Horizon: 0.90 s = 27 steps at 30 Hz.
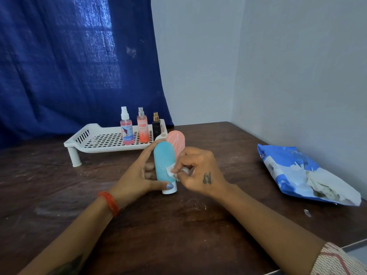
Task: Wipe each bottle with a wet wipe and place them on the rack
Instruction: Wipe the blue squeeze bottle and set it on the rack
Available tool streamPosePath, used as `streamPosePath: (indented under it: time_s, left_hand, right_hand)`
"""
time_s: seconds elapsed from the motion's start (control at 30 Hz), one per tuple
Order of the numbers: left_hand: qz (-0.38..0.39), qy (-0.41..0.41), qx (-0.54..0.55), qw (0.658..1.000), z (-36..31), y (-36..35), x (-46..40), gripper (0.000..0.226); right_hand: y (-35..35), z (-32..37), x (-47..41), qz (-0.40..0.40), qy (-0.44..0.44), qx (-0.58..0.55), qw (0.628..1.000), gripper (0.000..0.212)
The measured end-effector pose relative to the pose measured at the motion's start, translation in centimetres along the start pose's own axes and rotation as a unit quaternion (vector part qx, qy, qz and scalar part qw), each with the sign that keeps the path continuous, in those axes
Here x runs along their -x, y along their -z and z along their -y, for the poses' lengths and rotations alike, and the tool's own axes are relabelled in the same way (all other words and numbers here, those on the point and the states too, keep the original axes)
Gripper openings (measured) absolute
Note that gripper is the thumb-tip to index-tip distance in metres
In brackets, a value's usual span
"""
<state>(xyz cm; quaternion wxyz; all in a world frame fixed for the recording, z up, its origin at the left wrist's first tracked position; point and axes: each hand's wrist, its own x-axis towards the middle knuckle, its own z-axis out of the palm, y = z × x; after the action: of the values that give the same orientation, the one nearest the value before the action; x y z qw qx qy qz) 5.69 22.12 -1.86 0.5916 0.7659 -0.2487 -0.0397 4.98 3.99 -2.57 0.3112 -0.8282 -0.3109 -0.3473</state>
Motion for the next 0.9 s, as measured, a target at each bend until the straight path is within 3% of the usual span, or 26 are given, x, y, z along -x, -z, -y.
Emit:
streamPosePath:
  time_s: [0.33, 0.53, 0.77, 0.9]
  left_hand:
    - [0.001, 0.007, -0.010, 1.000, 0.21, 0.15, -0.01, 0.113]
    - [0.004, 0.007, -0.012, 1.000, 0.12, 0.10, 0.00, 0.113]
    - [0.005, 0.005, -0.009, 1.000, 0.24, 0.27, -0.03, 0.112]
    - [0.003, 0.002, -0.006, 1.000, 0.21, 0.19, -0.06, 0.112]
  right_hand:
    - [-0.27, -0.26, 0.00, -0.028, -0.023, 0.012, 0.999, 0.006]
    - [0.08, -0.22, 0.01, 0.020, -0.012, -0.004, 1.000, 0.006]
    - [-0.25, -0.46, 0.02, -0.034, -0.026, 0.000, 0.999, 0.007]
    - [-0.09, 0.03, -0.02, 0.003, 0.003, -0.017, 1.000, 0.005]
